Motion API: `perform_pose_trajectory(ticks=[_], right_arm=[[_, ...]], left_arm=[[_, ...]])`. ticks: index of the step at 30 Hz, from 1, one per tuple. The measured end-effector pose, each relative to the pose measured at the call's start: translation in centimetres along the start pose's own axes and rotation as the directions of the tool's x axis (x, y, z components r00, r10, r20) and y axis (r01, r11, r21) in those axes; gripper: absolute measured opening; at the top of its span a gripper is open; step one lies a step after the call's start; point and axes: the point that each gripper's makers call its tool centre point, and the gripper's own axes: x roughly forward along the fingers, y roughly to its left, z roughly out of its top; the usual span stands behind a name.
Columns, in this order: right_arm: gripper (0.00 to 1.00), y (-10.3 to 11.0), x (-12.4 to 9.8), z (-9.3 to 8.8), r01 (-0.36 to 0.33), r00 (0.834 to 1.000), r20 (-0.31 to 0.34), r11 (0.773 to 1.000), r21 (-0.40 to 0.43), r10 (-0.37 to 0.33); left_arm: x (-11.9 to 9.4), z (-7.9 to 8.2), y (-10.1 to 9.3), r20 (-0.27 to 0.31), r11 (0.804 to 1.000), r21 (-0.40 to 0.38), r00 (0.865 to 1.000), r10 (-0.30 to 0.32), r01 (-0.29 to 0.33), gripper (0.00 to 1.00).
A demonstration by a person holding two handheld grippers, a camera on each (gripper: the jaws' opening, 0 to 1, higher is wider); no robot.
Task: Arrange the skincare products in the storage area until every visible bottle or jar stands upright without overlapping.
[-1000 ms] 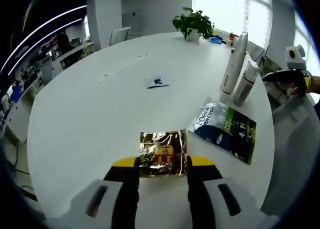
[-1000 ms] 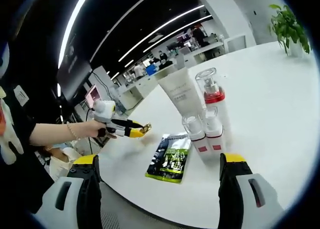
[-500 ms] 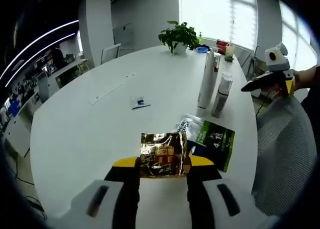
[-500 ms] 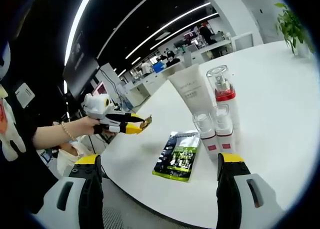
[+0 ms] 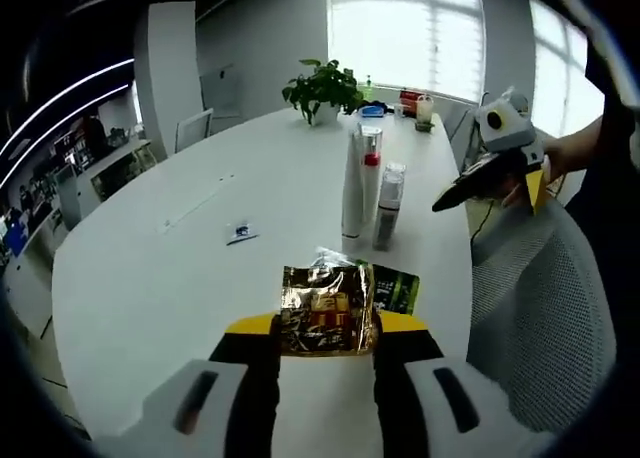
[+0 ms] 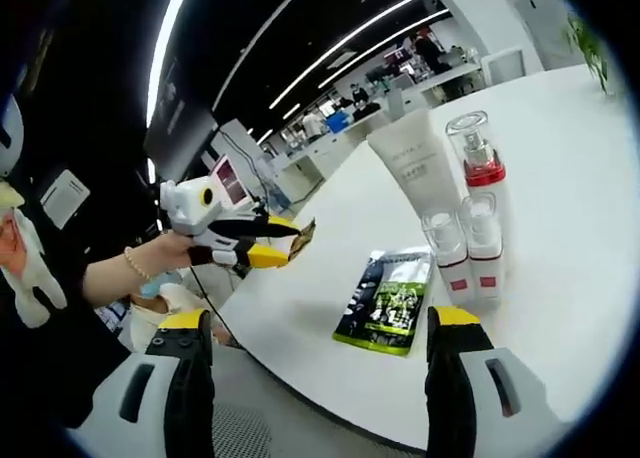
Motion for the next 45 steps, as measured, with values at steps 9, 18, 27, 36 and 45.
perform_pose_trajectory(ticks=[9,18,27,36,45], right_arm=[[0.70,2.8,1.8,-0.8,-0.108,0.994,-0.028,0.994,0.027,0.109],[0.57,3.9,2.7,1.2,-0.171,0.985,0.015,0.984,0.057,0.170],[0.43,4.3,3.2,2.1,-0.197,0.980,0.003,0.980,0.038,0.197],[0.25,4.8,4.0,2.8,-0.233,0.972,0.006,0.969,0.083,0.233],[0.05,5.2,3.8,2.7,-0.264,0.964,0.019,0.954,0.141,0.264]], left_arm=[[-1.3,1.1,-3.1,0.011,0.997,0.039,0.998,-0.063,0.062,0.31],[-1.8,2.9,-6.7,0.011,0.985,0.112,0.991,-0.133,0.131,0.31],[-2.0,4.2,-8.9,0.011,0.972,0.159,0.984,-0.175,0.172,0.31],[-1.8,5.2,-10.5,0.004,0.956,0.206,0.977,-0.212,0.207,0.31],[-1.8,5.6,-10.8,0.015,0.954,0.201,0.973,-0.228,0.221,0.32]])
